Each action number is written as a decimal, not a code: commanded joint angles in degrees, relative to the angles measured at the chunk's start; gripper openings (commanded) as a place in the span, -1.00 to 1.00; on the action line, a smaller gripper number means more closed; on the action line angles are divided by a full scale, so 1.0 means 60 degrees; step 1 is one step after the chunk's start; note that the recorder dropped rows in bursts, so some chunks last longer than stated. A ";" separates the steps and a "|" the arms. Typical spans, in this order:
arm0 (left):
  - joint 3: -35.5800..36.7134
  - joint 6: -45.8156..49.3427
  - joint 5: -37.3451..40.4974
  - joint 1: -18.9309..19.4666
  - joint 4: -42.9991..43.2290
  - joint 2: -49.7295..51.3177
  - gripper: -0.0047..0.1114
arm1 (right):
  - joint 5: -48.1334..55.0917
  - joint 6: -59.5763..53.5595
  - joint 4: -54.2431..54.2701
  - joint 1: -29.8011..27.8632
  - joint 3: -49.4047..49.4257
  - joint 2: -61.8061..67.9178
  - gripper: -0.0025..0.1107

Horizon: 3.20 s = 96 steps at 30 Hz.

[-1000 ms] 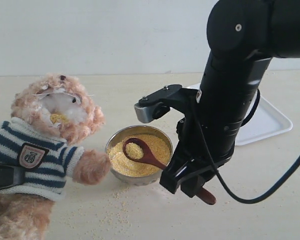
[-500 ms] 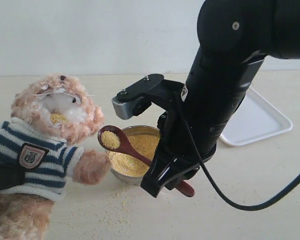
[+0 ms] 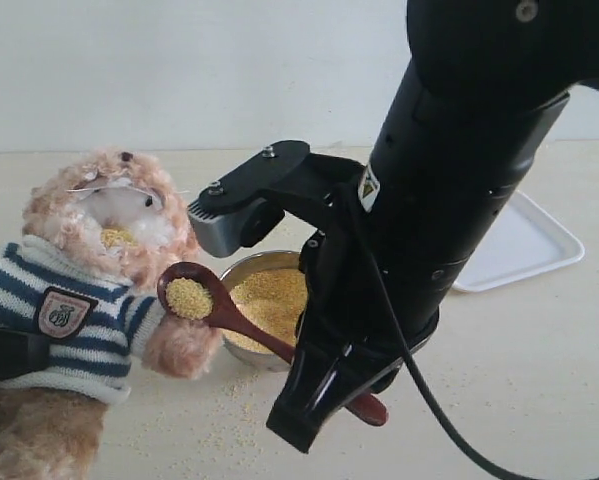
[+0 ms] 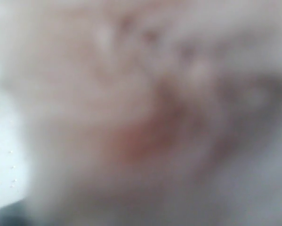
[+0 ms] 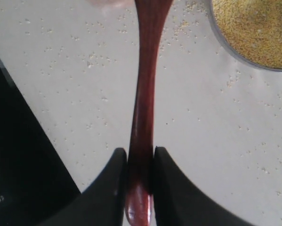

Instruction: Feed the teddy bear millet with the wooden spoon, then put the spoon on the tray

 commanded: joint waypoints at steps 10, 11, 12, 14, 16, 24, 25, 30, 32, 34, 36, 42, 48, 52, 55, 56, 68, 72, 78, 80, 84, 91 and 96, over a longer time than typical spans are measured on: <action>0.0021 0.0034 0.0144 0.0005 -0.0190 -0.0073 -0.83 | 0.1023 0.0500 -0.0368 0.0665 -0.2109 -0.0119 -0.93; 0.0021 0.0034 0.0144 0.0005 -0.0190 -0.0073 -0.83 | 0.1023 0.0521 -0.0368 0.0665 -0.2207 -0.0119 -0.93; 0.0021 0.0034 0.0144 0.0005 -0.0190 -0.0073 -0.83 | 0.1023 0.0586 -0.0368 0.0665 -0.2311 -0.0119 -0.93; 0.0021 0.0034 0.0144 0.0005 -0.0190 -0.0073 -0.83 | 0.1023 0.0587 -0.0392 0.0665 -0.2475 -0.0119 -0.93; 0.0021 0.0034 0.0144 0.0005 -0.0190 -0.0073 -0.83 | 0.1023 0.0587 -0.0526 0.0665 -0.2617 -0.0101 -0.93; 0.0021 0.0034 0.0144 0.0005 -0.0190 -0.0073 -0.83 | 0.1023 0.0569 -0.0948 0.0644 -0.4051 0.1424 -0.93; 0.0021 0.0034 0.0144 0.0005 -0.0190 -0.0073 -0.83 | 0.1023 0.0506 -0.1063 0.0644 -0.4182 0.1630 -0.93; 0.0021 0.0034 0.0144 0.0005 -0.0190 -0.0073 -0.83 | 0.1023 0.0633 -0.1825 0.0536 -0.4239 0.1988 -0.93; 0.0021 0.0034 0.0144 0.0005 -0.0190 -0.0073 -0.83 | 0.1023 0.0678 -0.2213 0.0536 -0.4239 0.1988 -0.93; 0.0021 0.0034 0.0144 0.0005 -0.0190 -0.0073 -0.83 | 0.1023 0.0767 -0.2339 0.0554 -0.4239 0.2123 -0.93; 0.0021 0.0034 0.0144 0.0005 -0.0190 -0.0073 -0.83 | 0.1023 0.0767 -0.2334 0.0554 -0.4239 0.2270 -0.93; 0.0021 0.0034 0.0144 0.0005 -0.0190 -0.0073 -0.83 | 0.1023 0.1217 -0.3428 0.0697 -0.4239 0.2461 -0.93; 0.0021 0.0034 0.0144 0.0005 -0.0190 -0.0073 -0.83 | 0.1023 0.1376 -0.4001 0.1093 -0.4239 0.2461 -0.93; 0.0021 0.0034 0.0144 0.0005 -0.0190 -0.0073 -0.83 | 0.1023 0.1376 -0.3929 0.1351 -0.4239 0.2591 -0.93; 0.0021 0.0034 0.0144 0.0005 -0.0190 -0.0073 -0.83 | 0.1023 0.1460 -0.3932 0.1619 -0.4239 0.2809 -0.93; 0.0021 0.0034 0.0144 0.0005 -0.0190 -0.0073 -0.83 | 0.1023 0.1482 -0.3975 0.1681 -0.4239 0.2864 -0.93; 0.0021 0.0034 0.0144 0.0005 -0.0190 -0.0073 -0.83 | 0.1023 0.2417 -0.5880 0.2367 -0.4194 0.3030 -0.93; 0.0021 0.0034 0.0144 0.0005 -0.0190 -0.0073 -0.83 | 0.1023 0.2714 -0.6466 0.2479 -0.3938 0.3012 -0.93; 0.0021 0.0034 0.0144 0.0005 -0.0190 -0.0073 -0.83 | 0.1023 0.3088 -0.7431 0.2692 -0.3719 0.3012 -0.93; 0.0021 0.0034 0.0144 0.0005 -0.0190 -0.0073 -0.83 | 0.1023 0.3159 -0.7679 0.2772 -0.3719 0.3012 -0.93; 0.0021 0.0034 0.0144 0.0005 -0.0190 -0.0073 -0.83 | 0.1023 0.3212 -0.7971 0.2858 -0.3719 0.3012 -0.93; 0.0021 0.0034 0.0144 0.0005 -0.0190 -0.0073 -0.83 | 0.1023 0.3354 -0.8376 0.3125 -0.3594 0.3012 -0.93; 0.0021 0.0034 0.0144 0.0005 -0.0190 -0.0073 -0.83 | 0.1023 0.3629 -0.8607 0.3194 -0.3100 0.3012 -0.93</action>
